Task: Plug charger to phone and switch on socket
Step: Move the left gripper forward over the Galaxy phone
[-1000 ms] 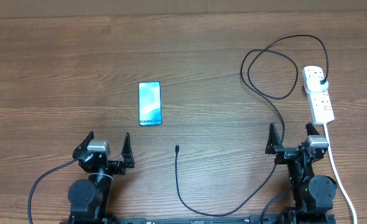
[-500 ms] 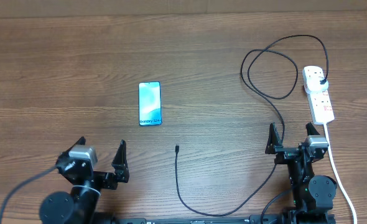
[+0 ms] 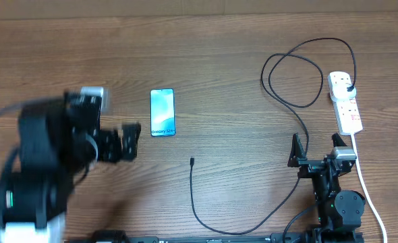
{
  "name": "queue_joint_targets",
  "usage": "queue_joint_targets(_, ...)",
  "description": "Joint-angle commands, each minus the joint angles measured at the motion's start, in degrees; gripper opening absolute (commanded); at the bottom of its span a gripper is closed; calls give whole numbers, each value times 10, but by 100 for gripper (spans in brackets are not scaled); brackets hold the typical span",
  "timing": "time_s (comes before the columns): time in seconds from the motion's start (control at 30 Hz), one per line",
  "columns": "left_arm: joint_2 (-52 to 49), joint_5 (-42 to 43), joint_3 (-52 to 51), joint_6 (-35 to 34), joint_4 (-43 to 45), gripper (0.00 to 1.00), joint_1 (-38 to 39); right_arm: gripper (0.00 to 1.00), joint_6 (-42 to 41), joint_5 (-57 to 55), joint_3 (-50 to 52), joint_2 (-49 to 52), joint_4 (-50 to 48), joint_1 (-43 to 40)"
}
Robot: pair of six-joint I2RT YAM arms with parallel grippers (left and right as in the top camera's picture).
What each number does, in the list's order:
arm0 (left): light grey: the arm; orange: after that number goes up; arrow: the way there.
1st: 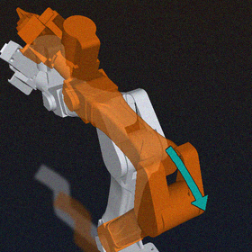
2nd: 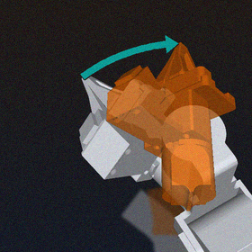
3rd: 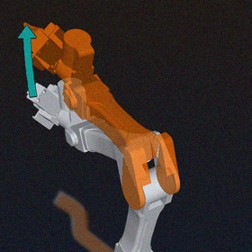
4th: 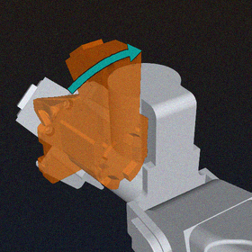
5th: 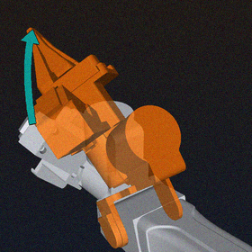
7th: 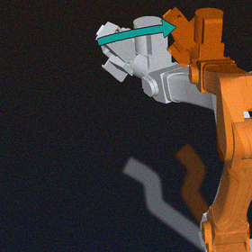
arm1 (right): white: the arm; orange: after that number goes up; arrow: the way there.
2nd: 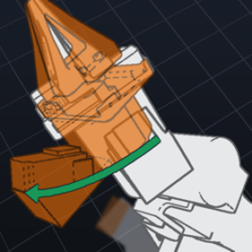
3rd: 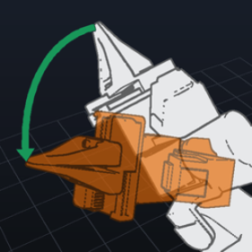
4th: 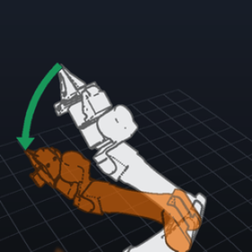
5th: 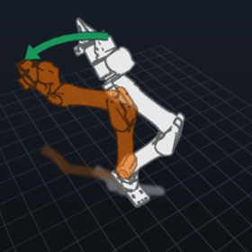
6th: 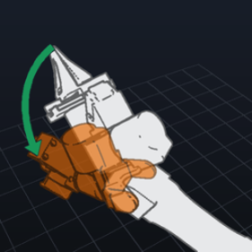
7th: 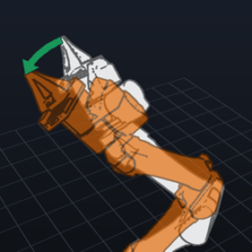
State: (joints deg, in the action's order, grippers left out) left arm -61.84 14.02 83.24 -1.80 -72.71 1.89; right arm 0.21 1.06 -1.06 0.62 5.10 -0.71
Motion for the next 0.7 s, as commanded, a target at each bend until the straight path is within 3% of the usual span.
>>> queue_joint_targets(0.0, -93, 11, 72, 25, -46, 100, 0, 100, 3, -3, 6, -5, -3, 3)
queue_joint_targets(0.27, -280, 11, 103, -35, -83, 100, 0, 100, 3, -3, 6, -5, -3, 3)
queue_joint_targets(0.3, -301, 11, 103, -35, -86, 48, 0, 100, 3, -3, 6, -5, -3, 3)
queue_joint_targets(0.33, -323, 10, 103, -35, -91, 4, 0, 100, 3, -3, 6, -5, -3, 3)
queue_joint_targets(0.67, -451, 7, 102, -46, -97, 4, 12, 100, 3, -3, 6, -5, -3, 3)
